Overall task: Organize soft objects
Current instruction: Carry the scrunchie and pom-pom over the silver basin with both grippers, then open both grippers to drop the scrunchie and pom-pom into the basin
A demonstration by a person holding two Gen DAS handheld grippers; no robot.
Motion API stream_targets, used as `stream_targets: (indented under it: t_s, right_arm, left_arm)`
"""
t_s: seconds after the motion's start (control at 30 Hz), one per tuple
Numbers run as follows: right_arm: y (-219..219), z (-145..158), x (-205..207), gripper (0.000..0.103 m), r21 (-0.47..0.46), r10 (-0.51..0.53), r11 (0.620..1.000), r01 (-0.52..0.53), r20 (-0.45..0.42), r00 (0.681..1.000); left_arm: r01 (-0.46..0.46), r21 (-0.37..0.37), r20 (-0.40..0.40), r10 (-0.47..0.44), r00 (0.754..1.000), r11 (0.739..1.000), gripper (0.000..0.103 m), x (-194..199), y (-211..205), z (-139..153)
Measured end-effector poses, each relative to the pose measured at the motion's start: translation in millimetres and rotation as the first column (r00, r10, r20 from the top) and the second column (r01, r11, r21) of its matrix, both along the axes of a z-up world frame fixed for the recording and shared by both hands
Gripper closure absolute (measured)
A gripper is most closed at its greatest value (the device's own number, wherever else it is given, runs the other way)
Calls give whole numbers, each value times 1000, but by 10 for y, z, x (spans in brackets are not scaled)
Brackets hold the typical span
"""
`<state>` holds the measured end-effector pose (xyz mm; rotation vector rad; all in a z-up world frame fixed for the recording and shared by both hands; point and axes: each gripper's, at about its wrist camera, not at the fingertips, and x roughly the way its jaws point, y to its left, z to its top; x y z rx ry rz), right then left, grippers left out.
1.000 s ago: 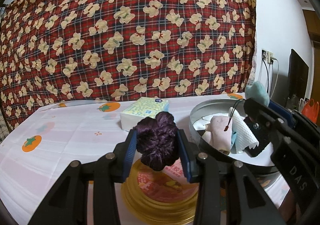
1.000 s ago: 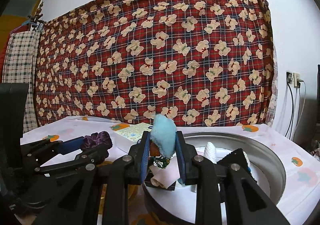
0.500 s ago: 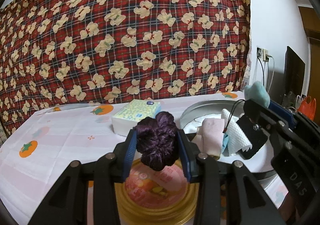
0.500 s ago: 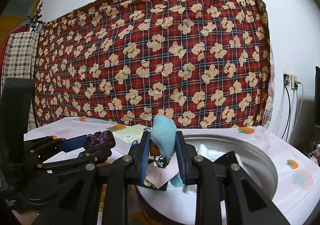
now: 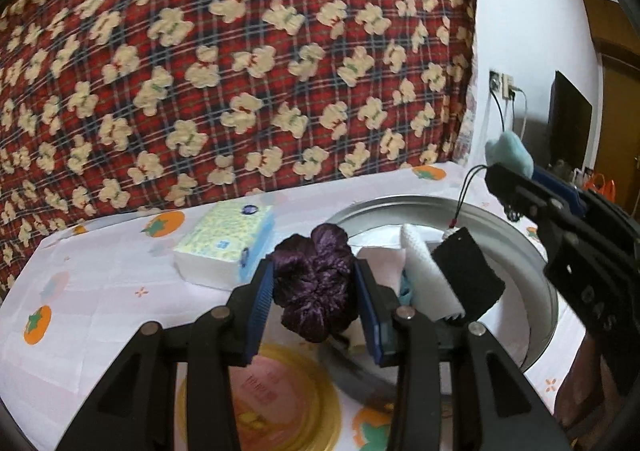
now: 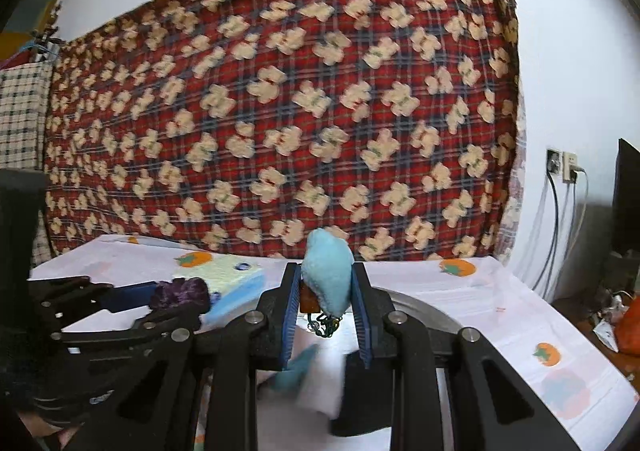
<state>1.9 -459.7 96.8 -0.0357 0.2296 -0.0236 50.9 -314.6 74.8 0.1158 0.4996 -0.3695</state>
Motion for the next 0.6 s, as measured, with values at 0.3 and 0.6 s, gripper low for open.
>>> stream_targets:
  t_s: [0.3,0.6]
  right_arm:
    - [-476,-73,395,76,-5,-83,997,83,-210,974]
    - [-624,-235,492,74,-10,-93,996,94,-312,946]
  left_arm:
    - [63,40,-152,-56,987,997,63,295,-367,-43]
    - [84,73,-221,-67,973,994,61,439,-567,-166]
